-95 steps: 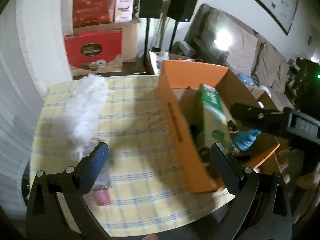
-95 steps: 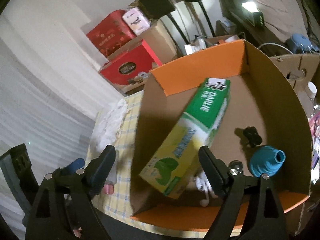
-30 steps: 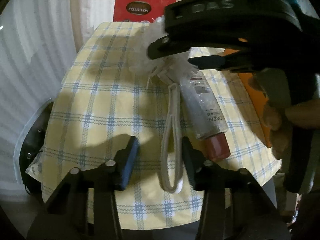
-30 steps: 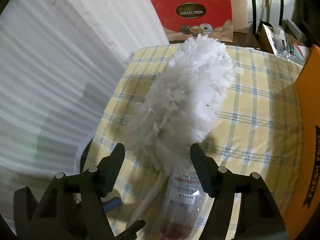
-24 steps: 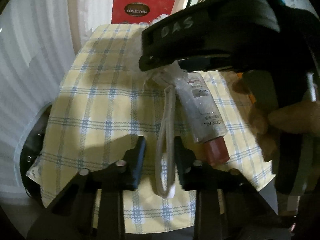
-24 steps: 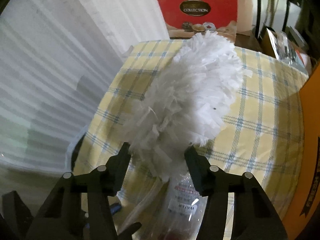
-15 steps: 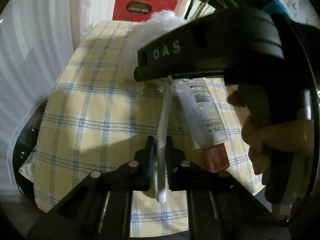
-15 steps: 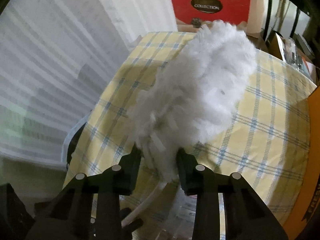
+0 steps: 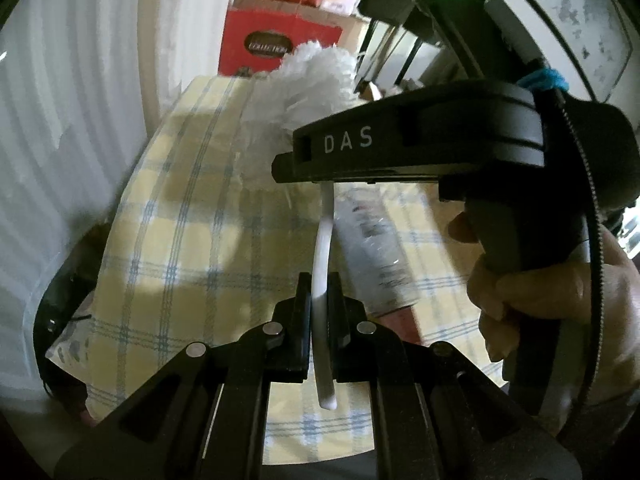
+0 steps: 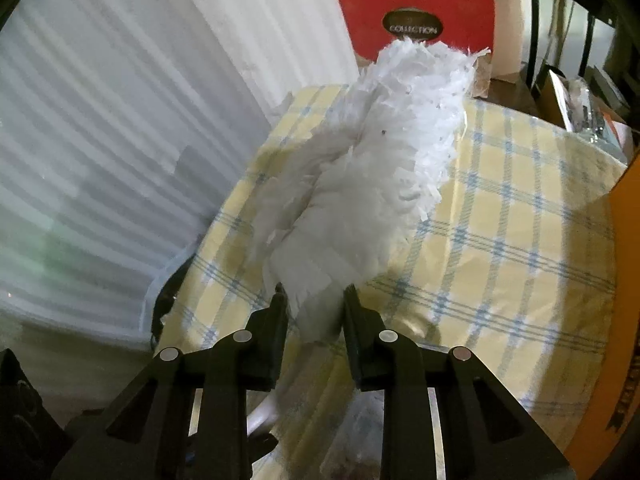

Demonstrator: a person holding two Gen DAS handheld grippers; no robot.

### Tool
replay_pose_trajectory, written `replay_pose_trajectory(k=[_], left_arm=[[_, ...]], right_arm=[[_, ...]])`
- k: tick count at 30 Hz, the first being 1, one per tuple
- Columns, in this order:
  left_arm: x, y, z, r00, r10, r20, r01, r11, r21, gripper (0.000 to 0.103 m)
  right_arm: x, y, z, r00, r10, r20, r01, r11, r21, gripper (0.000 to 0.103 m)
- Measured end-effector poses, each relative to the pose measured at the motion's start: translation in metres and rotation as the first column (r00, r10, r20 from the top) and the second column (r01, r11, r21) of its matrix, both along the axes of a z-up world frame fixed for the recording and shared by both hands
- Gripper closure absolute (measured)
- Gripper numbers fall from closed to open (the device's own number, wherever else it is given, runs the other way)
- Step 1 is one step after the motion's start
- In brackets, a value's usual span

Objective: Organize objects
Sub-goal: 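Lift and carry the white feather duster over the orange box with both grippers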

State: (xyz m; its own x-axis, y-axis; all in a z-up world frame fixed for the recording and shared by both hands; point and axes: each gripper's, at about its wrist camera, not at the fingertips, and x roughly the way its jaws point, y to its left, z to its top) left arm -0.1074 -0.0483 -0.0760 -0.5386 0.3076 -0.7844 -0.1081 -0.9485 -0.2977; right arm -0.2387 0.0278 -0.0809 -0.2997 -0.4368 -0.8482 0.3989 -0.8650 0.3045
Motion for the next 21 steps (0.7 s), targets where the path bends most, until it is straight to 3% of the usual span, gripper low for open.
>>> replay_pose_trajectory(k=[8, 21], left_arm=[[0.006, 0.021, 0.037, 0.997, -0.040, -0.065, 0.041, 0.999, 0.012, 0.097], [0.006, 0.097, 0.085, 0.975, -0.182, -0.129, 0.185, 0.983, 0.013, 0.097]], right_arm=[[0.009, 0.035, 0.038, 0.998, -0.041, -0.046, 0.039, 0.998, -0.057, 0.078], [0.029, 0.127, 0.087, 0.979, -0.176, -0.103, 0.164, 0.980, -0.114, 0.079]])
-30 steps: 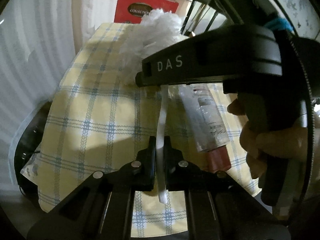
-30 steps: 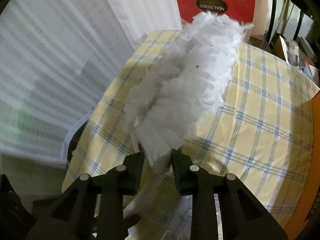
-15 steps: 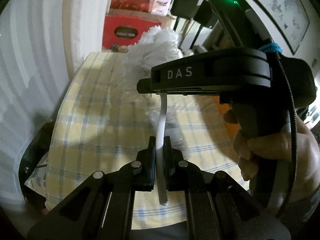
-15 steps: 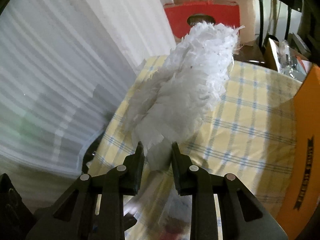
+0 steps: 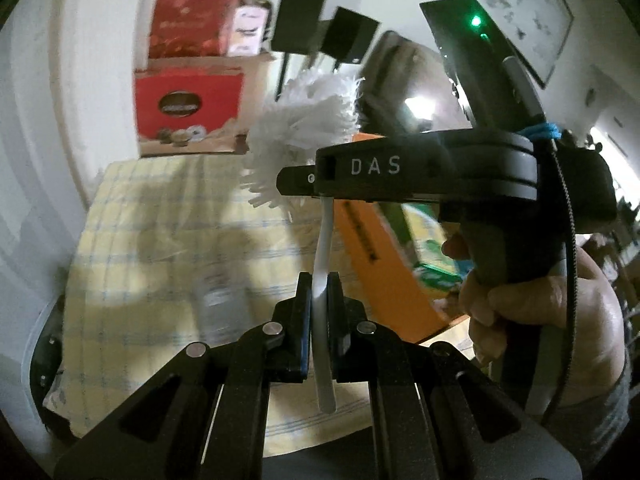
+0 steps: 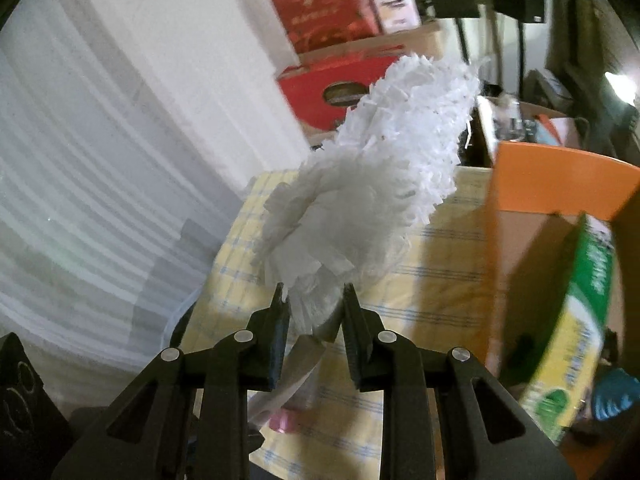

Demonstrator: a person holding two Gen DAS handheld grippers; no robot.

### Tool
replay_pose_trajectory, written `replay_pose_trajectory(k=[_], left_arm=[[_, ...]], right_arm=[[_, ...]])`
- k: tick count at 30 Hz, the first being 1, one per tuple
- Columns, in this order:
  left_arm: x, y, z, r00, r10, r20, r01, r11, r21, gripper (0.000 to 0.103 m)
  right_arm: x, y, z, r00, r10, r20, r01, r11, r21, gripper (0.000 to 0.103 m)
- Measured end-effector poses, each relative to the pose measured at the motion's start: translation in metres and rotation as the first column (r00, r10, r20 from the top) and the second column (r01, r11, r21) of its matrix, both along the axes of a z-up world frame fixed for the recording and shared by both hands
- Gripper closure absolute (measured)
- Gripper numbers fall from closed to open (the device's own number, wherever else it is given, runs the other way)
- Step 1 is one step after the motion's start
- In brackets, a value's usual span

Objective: Organize objects
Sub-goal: 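Lift and carry the white feather duster over the orange box with both grippers, then lower the duster into the orange box and open both grippers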

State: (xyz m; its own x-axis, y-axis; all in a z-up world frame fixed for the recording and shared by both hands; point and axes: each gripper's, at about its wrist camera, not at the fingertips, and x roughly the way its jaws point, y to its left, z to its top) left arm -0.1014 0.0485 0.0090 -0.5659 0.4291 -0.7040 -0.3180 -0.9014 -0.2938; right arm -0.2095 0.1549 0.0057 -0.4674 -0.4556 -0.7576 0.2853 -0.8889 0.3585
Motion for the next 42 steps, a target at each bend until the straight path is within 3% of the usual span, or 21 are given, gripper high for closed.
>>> replay_pose_trajectory(k=[14, 26, 42], left_arm=[[-0.011, 0.093, 0.006, 0.987, -0.157, 0.018, 0.157, 0.987, 0.021, 0.097], [-0.019, 0.163, -0.008, 0.968, -0.248, 0.041, 0.249, 0.968, -0.023, 0.096], [-0.036, 0.202, -0.043, 0.959, -0.261, 0.108, 0.270, 0.960, -0.075, 0.096]], right_arm=[[0.022, 0.110, 0.014, 0.986, -0.164, -0.005, 0.164, 0.986, -0.017, 0.079], [0.026, 0.193, -0.001, 0.962, -0.270, 0.037, 0.270, 0.963, -0.006, 0.079], [0.008, 0.233, -0.047, 0.951, -0.280, 0.134, 0.286, 0.958, -0.027, 0.079]])
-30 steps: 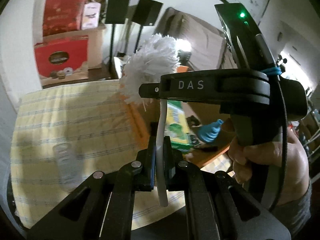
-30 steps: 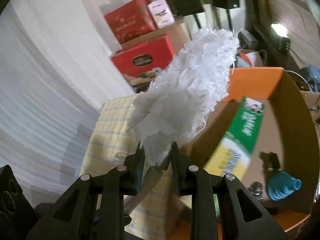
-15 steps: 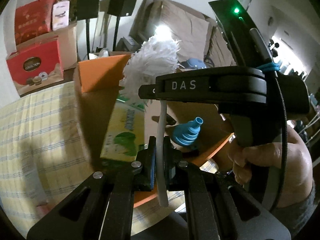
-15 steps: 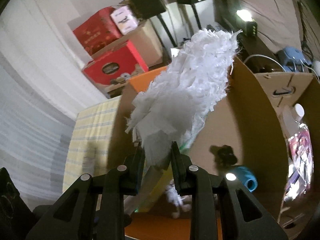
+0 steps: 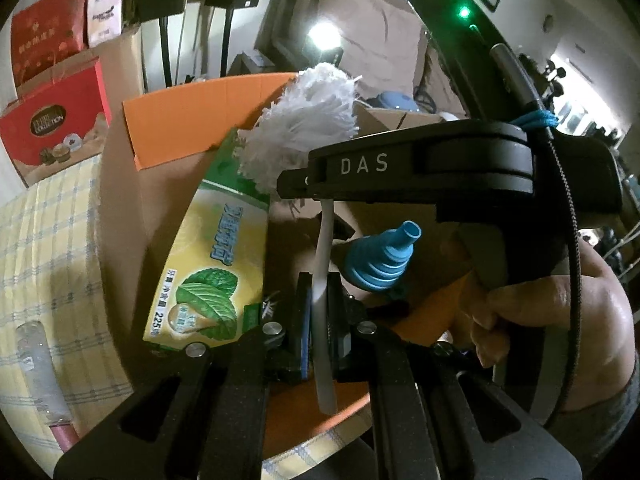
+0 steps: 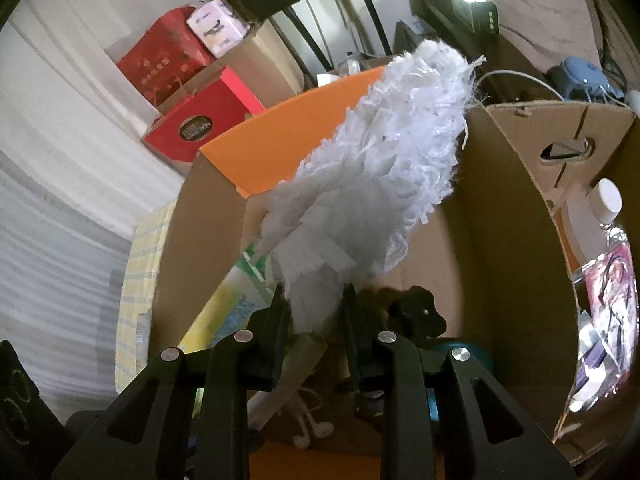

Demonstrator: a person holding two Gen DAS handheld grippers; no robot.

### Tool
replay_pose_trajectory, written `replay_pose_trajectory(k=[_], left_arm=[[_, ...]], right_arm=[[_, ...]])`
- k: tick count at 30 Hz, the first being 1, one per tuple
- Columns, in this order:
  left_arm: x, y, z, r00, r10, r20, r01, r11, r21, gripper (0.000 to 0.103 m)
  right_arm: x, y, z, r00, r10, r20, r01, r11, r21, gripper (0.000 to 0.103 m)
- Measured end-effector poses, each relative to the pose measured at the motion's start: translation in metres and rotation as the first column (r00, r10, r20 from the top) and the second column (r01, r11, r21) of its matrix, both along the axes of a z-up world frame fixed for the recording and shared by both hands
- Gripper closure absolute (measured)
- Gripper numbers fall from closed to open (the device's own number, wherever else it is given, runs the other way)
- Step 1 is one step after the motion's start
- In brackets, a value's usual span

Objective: Organize objects
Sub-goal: 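Lower the duster into the orange box and open both grippers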

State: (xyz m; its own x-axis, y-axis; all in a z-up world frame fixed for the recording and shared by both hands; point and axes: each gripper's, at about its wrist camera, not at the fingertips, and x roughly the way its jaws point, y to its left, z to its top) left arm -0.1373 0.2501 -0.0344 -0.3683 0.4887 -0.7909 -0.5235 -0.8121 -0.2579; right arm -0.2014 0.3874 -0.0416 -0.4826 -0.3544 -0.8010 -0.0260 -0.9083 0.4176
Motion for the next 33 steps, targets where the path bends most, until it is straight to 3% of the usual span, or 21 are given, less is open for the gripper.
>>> replay_pose_trajectory(k=[9, 14, 19, 20, 22, 23, 27, 33], left_arm=[[0.000, -0.007, -0.006, 1.000, 0.029, -0.010, -0.030, 0.999, -0.039, 0.095], [0.004, -0.016, 0.005, 0.998, 0.038, -0.043, -0.040, 0.999, -0.037, 0.082], [0.001, -0.030, 0.014, 0.998, 0.047, -0.029, -0.047, 0.999, 0.008, 0.077], [0.002, -0.034, 0.016, 0.998, 0.047, -0.028, -0.047, 0.999, 0.015, 0.071], [0.001, -0.042, 0.022, 0.997, 0.071, -0.042, -0.070, 0.997, 0.017, 0.054], [0.001, -0.047, 0.024, 0.996, 0.078, -0.046, -0.077, 0.997, 0.029, 0.052], [0.001, -0.068, 0.035, 0.993, 0.106, -0.046, -0.103, 0.993, 0.063, 0.047], [0.006, -0.099, 0.050, 0.982, 0.164, -0.092, -0.161, 0.986, 0.037, 0.035]], right_arm=[[-0.008, -0.008, -0.015, 0.998, 0.044, 0.041, -0.044, 0.999, 0.011, 0.079], [-0.012, -0.011, -0.025, 0.996, 0.058, 0.067, -0.060, 0.998, 0.023, 0.079], [-0.011, -0.009, -0.021, 0.997, 0.034, 0.066, -0.035, 0.999, 0.017, 0.079], [-0.010, -0.008, -0.018, 0.998, 0.029, 0.061, -0.030, 0.999, 0.016, 0.076], [-0.005, -0.007, -0.009, 0.999, 0.022, 0.047, -0.023, 1.000, 0.018, 0.054], [-0.002, -0.007, -0.004, 0.999, 0.018, 0.035, -0.019, 0.999, 0.025, 0.050], [0.010, -0.011, 0.019, 1.000, 0.014, -0.017, -0.013, 0.998, 0.058, 0.045], [0.027, -0.026, 0.042, 0.997, 0.034, -0.076, -0.030, 0.998, 0.047, 0.037]])
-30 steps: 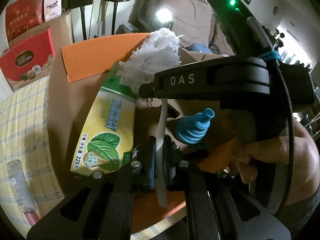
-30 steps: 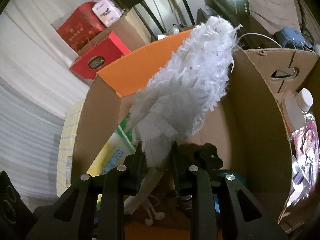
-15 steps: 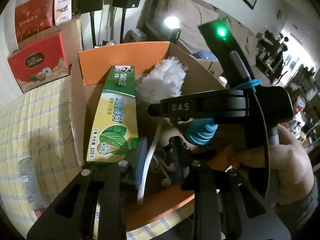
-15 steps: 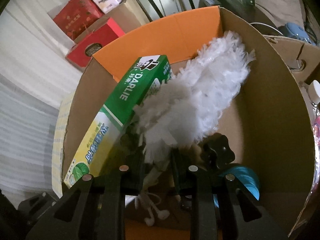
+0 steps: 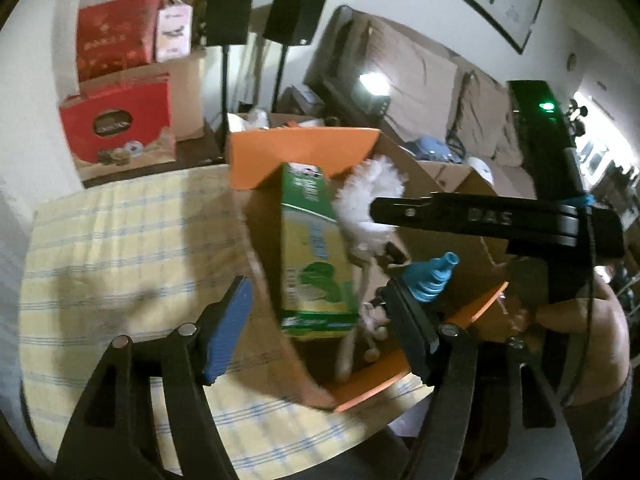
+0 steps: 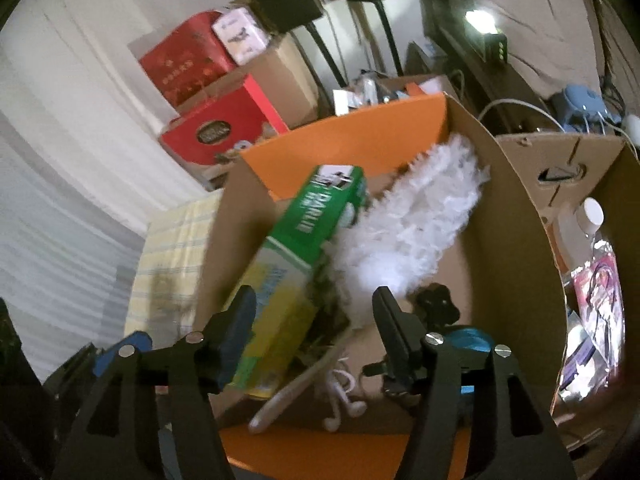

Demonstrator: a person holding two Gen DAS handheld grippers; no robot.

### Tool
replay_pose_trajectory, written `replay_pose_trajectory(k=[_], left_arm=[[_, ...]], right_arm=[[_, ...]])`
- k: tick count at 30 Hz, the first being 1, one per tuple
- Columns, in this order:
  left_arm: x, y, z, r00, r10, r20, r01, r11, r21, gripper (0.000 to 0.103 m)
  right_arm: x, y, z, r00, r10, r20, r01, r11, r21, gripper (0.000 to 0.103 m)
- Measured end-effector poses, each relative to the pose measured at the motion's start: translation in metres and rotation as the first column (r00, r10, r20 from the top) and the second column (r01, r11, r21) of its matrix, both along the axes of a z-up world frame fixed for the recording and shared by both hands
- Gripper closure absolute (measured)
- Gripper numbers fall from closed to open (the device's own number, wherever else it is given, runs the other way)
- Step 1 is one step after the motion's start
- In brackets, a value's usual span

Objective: Organize objects
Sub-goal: 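Lower the duster into the orange box and open both grippers, then withdraw both grippers from the box toward the clear water bottle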

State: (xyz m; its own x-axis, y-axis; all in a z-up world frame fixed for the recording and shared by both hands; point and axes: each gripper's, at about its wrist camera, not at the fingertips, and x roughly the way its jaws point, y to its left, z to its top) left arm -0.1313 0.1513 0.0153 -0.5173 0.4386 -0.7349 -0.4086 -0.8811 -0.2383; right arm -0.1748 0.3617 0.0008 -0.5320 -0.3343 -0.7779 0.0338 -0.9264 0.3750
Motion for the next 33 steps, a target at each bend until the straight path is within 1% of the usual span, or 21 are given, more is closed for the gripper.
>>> replay_pose_trajectory(k=[1, 2, 3, 4, 5, 9, 12, 14, 16, 18, 21, 24, 33], left_arm=[[0.000, -0.005, 0.002, 1.000, 0.012, -0.007, -0.012, 1.000, -0.007, 0.028], [0.001, -0.010, 0.004, 1.000, 0.025, -0.018, -0.025, 1.000, -0.010, 0.023], [0.003, -0.016, 0.006, 0.999, 0.035, -0.031, -0.035, 0.999, -0.008, 0.021], [0.004, -0.023, 0.009, 0.998, 0.050, -0.042, -0.051, 0.999, -0.012, 0.018], [0.004, -0.027, 0.010, 0.997, 0.058, -0.046, -0.059, 0.998, -0.016, 0.015], [0.006, -0.051, 0.013, 0.992, 0.112, -0.055, -0.114, 0.993, -0.028, 0.011], [0.008, -0.072, 0.010, 0.984, 0.172, -0.046, -0.174, 0.983, -0.057, 0.010], [0.010, -0.087, 0.006, 0.978, 0.204, -0.049, -0.207, 0.976, -0.069, 0.001], [0.012, -0.103, 0.005, 0.969, 0.240, -0.061, -0.244, 0.966, -0.085, 0.001], [0.015, -0.119, 0.004, 0.960, 0.272, -0.062, -0.277, 0.956, -0.094, 0.001], [0.017, -0.140, 0.002, 0.950, 0.308, -0.058, -0.312, 0.947, -0.081, 0.001], [0.019, -0.154, 0.003, 0.939, 0.338, -0.068, -0.343, 0.935, -0.086, 0.001], [0.022, -0.190, 0.006, 0.915, 0.395, -0.083, -0.402, 0.912, -0.087, 0.001]], right_arm=[[0.003, -0.004, 0.004, 1.000, 0.006, -0.011, -0.006, 1.000, 0.001, 0.033], [0.004, -0.011, 0.007, 1.000, 0.013, -0.021, -0.013, 1.000, 0.003, 0.031], [-0.001, -0.019, 0.010, 0.999, 0.019, -0.027, -0.019, 1.000, 0.005, 0.027], [0.001, -0.024, 0.012, 0.999, 0.027, -0.034, -0.027, 1.000, 0.009, 0.022], [0.002, -0.030, 0.015, 0.998, 0.037, -0.040, -0.037, 0.999, 0.016, 0.020], [0.008, -0.052, 0.022, 0.995, 0.076, -0.057, -0.074, 0.997, 0.033, 0.017], [0.013, -0.069, 0.026, 0.992, 0.099, -0.079, -0.096, 0.995, 0.040, 0.015], [0.016, -0.084, 0.028, 0.988, 0.120, -0.097, -0.114, 0.991, 0.067, 0.012], [0.019, -0.096, 0.028, 0.986, 0.133, -0.103, -0.124, 0.988, 0.091, 0.005], [0.020, -0.107, 0.027, 0.983, 0.150, -0.110, -0.138, 0.985, 0.106, 0.002], [0.022, -0.123, 0.026, 0.979, 0.168, -0.117, -0.153, 0.979, 0.131, 0.002], [0.024, -0.139, 0.024, 0.974, 0.190, -0.121, -0.171, 0.974, 0.149, 0.002], [0.028, -0.178, 0.020, 0.963, 0.237, -0.129, -0.211, 0.960, 0.185, 0.001]])
